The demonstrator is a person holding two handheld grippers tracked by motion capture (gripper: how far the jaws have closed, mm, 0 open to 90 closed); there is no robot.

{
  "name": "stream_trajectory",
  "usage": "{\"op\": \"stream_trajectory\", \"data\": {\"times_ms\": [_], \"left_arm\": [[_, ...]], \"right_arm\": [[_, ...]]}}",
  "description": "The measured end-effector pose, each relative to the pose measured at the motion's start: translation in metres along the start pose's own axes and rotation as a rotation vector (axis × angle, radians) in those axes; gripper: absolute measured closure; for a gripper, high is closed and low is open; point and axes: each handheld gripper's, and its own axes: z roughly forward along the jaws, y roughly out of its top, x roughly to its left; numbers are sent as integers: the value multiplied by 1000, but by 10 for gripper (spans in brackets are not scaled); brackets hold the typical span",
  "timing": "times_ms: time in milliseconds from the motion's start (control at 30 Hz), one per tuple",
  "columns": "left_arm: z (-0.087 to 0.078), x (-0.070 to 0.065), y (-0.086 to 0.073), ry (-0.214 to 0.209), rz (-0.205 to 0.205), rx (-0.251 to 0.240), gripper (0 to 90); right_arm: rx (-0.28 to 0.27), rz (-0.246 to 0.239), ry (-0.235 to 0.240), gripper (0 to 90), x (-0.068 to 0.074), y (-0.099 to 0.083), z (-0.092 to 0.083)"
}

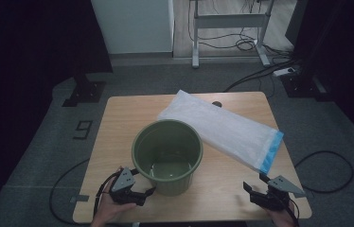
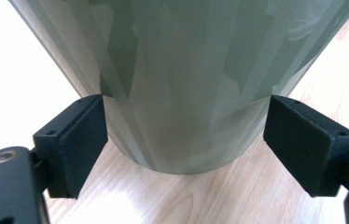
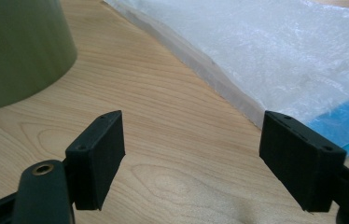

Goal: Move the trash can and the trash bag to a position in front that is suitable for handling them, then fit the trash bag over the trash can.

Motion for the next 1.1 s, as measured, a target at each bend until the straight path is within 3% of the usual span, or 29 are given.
{"op": "stream_trajectory", "data": {"times_ms": [200, 433, 667, 800, 900, 1100], "left_arm": [[16, -6, 14, -28, 39, 24, 137], [34, -13, 29, -41, 41, 30, 140], [46, -19, 35, -25, 35, 35, 142], [38, -16, 28, 21, 5, 36, 142], [27, -11, 19, 55, -44, 30, 142], [4, 0, -1, 92, -109, 25, 141]], "right_arm": [[5, 2, -5, 217, 0, -1, 1], [13, -6, 5, 217, 3, -2, 2], [12, -6, 2, 217, 2, -2, 1], [8, -3, -6, 217, 1, -3, -1], [7, -2, -10, 217, 0, -3, -2], [10, -11, -22, 216, 2, -2, 0]]}}
